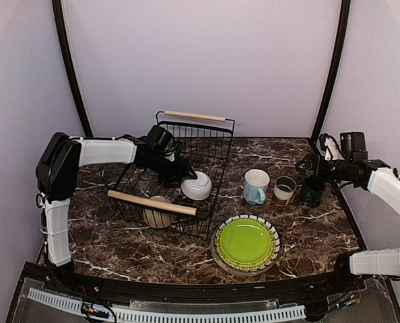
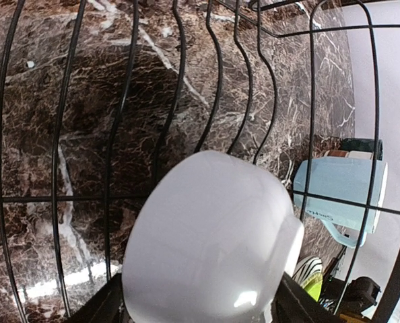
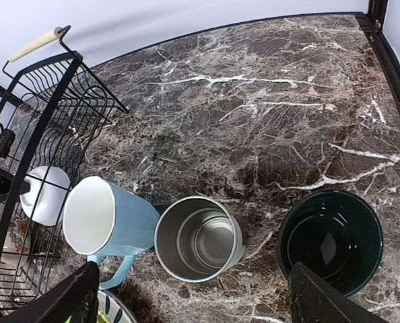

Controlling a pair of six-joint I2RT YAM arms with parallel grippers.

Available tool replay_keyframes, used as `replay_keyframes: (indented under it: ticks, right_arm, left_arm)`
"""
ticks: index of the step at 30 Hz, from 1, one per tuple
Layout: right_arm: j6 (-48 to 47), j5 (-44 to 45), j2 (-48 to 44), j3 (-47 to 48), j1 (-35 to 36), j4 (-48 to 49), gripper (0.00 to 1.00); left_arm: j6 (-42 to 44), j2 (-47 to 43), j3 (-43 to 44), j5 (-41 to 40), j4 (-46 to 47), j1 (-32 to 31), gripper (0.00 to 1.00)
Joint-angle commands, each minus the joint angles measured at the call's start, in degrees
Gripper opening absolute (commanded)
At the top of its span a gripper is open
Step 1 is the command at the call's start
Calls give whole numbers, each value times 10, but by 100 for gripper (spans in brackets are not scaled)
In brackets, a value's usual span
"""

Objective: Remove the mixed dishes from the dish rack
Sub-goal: Grab the bowl from the dish rack.

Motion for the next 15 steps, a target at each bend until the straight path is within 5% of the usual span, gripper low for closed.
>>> replay_keyframes:
  ticks: [1, 15]
  right_arm:
    - [10, -13, -1, -8, 0, 20, 94]
    - [11, -10, -7, -6, 0, 14, 95]
  left_arm:
    - [16, -9, -6, -31, -40, -7, 66]
    - [24, -36, -9, -17, -23, -7, 43]
